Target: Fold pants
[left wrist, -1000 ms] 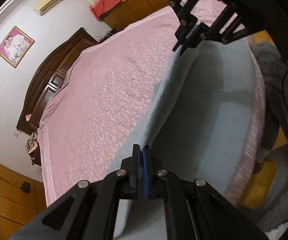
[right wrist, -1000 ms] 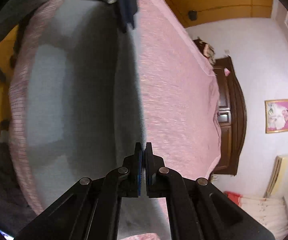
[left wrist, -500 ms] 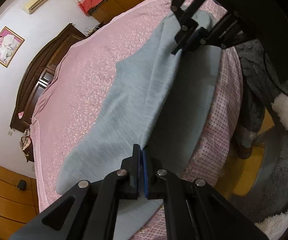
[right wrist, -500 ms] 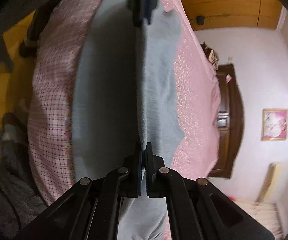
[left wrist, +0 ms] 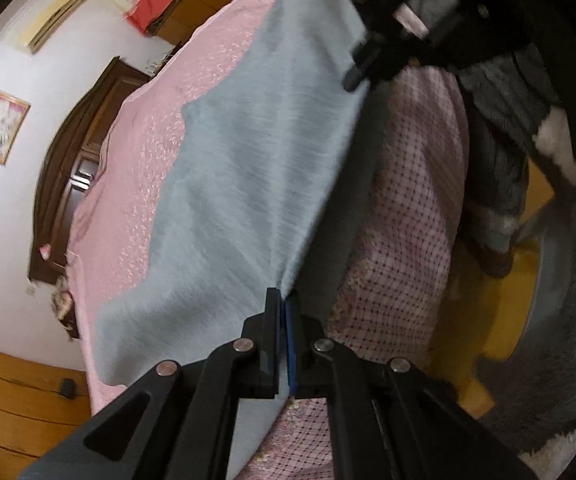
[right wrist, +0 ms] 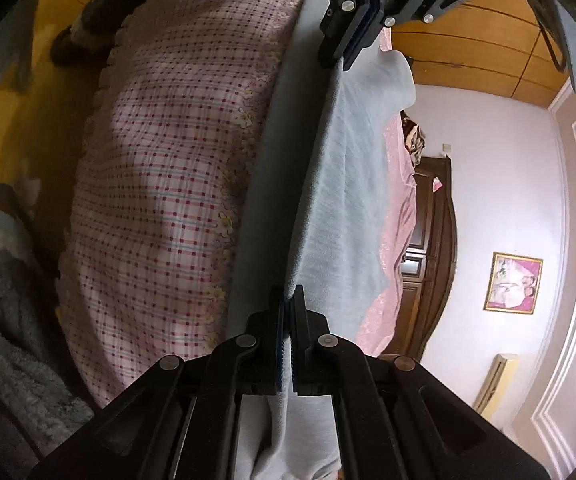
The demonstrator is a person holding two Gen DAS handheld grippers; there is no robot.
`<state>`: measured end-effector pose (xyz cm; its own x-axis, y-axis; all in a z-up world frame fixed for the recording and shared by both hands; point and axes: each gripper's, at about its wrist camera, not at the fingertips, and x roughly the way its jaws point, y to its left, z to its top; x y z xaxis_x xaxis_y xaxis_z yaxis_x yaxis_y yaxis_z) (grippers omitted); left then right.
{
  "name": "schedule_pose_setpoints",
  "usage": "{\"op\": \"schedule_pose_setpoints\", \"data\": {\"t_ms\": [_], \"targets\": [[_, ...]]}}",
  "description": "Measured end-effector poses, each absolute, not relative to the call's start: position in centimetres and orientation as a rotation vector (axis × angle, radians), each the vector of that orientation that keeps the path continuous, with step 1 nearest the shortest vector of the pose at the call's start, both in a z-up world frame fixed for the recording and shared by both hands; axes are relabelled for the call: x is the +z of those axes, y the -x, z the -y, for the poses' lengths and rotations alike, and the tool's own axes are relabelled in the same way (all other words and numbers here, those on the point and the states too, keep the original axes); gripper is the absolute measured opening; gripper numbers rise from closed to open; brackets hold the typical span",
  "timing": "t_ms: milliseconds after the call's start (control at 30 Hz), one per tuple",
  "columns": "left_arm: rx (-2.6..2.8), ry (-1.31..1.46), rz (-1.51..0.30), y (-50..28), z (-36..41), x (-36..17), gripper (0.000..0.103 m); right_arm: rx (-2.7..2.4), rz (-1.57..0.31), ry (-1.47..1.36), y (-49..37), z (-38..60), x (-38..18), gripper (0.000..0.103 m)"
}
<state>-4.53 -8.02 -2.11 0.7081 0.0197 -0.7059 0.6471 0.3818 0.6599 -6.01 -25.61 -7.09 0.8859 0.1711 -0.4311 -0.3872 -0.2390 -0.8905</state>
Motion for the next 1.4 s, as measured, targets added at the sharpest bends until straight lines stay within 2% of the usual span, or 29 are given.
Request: {"op": "schedule_pose_setpoints", "data": {"t_ms": [233, 367, 433, 467, 500, 533, 567, 633, 700, 767, 900, 1067, 1267, 1400], "targets": [[-0.443, -1.213, -0.716, 4.7, 9.2, -4.6, 0.002, 0.547, -0.189, 1.789, 6.7, 26.2, -10.1, 0.004], [-0.429, -1.274, -0.715, 4.6, 10.0, -6.6, 0.002, 0.557, -0.181, 1.752, 6.6, 25.4, -9.9, 0.004], [-0.443, -1.241, -0.738, 4.5, 10.1, -6.6, 0.003, 0.605, -0.218, 1.608, 6.4, 25.2, -7.7, 0.007], [-0.464, -1.205, -0.758, 4.4, 10.1, -6.3, 0.008, 0.632, -0.256, 1.504, 6.4, 25.3, -6.1, 0.010], [-0.498, -1.144, -0.791, 4.4, 9.9, -5.8, 0.017, 0.655, -0.313, 1.359, 6.2, 25.6, -4.2, 0.019], [-0.548, -1.040, -0.842, 4.1, 9.5, -4.8, 0.017, 0.657, -0.373, 1.200, 5.6, 26.3, -2.0, 0.027], [-0.587, -0.944, -0.887, 3.9, 9.2, -3.9, 0.018, 0.644, -0.424, 1.053, 4.9, 27.4, 0.0, 0.030], [-0.634, -0.721, -0.944, 3.2, 8.2, -1.8, 0.020, 0.602, -0.503, 0.796, 3.4, 30.5, 3.4, 0.031], [-0.640, -0.555, -0.935, 2.7, 7.1, 0.1, 0.039, 0.524, -0.593, 0.436, 1.1, 36.9, 6.7, 0.031], [-0.622, -0.409, -0.900, 2.0, 5.5, 2.1, 0.048, 0.482, -0.648, 0.171, -0.4, 42.6, 7.7, 0.031], [-0.519, -0.185, -0.876, -0.7, 1.4, 3.5, 0.050, 0.422, -0.744, -0.349, -3.2, 54.8, 6.1, 0.031], [-0.348, -0.115, -0.858, -3.3, -2.3, 3.6, 0.050, 0.486, -0.822, -0.660, -5.1, 59.7, 2.1, 0.031], [-0.308, -0.031, -0.829, -3.0, -4.2, 4.0, 0.050, 0.475, -0.928, -0.650, -7.0, 59.0, -0.8, 0.030], [-0.309, -0.067, -0.848, -3.0, -4.2, 3.7, 0.050, 0.505, -0.929, -0.697, -8.0, 58.6, -1.8, 0.030]]}}
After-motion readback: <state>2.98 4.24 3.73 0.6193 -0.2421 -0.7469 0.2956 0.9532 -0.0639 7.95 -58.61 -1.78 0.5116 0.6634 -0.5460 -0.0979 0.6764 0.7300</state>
